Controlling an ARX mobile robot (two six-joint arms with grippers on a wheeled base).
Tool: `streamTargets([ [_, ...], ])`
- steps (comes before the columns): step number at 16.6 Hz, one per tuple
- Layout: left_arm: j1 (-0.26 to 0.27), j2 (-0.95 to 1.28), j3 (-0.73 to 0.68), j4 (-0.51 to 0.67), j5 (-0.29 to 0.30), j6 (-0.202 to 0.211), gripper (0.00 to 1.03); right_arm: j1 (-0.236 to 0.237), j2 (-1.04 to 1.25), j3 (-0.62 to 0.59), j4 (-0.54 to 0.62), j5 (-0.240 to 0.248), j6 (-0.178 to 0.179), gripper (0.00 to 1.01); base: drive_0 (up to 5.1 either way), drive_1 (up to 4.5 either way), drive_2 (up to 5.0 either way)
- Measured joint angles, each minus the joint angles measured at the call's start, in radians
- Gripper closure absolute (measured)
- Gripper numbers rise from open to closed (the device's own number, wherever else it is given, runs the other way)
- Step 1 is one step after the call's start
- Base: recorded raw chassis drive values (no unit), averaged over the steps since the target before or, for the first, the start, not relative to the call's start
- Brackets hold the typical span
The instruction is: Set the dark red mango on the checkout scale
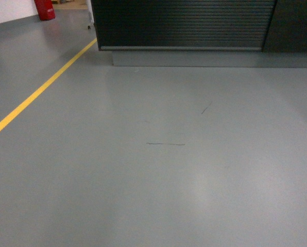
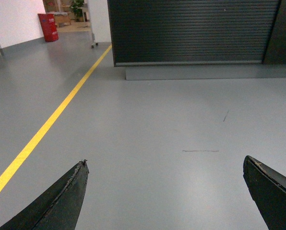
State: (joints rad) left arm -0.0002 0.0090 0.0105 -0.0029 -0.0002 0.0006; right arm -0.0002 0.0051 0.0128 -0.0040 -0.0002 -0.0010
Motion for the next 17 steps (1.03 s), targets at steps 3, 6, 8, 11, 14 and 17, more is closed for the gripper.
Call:
streamTargets([
  [3,0.0,0.0,0.0,0.0,0.0,0.0,0.05,0.0,0.0,0.0,0.0,0.0,0.0,0.03,0.0,0.0,0.0],
  [6,0.0,0.0,0.0,0.0,0.0,0.0,0.05,0.0,0.0,0.0,0.0,0.0,0.0,0.03,0.0,0.0,0.0],
  [8,0.0,0.0,0.0,0.0,0.0,0.0,0.05,0.0,0.0,0.0,0.0,0.0,0.0,0.03,0.0,0.0,0.0],
  [11,0.0,0.0,0.0,0.0,0.0,0.0,0.05,0.0,0.0,0.0,0.0,0.0,0.0,0.03,0.0,0.0,0.0],
  [14,0.0,0.0,0.0,0.0,0.0,0.0,0.05,0.0,0.0,0.0,0.0,0.0,0.0,0.03,0.0,0.0,0.0],
  [17,0.0,0.0,0.0,0.0,0.0,0.0,0.05,0.0,0.0,0.0,0.0,0.0,0.0,0.03,0.0,0.0,0.0],
])
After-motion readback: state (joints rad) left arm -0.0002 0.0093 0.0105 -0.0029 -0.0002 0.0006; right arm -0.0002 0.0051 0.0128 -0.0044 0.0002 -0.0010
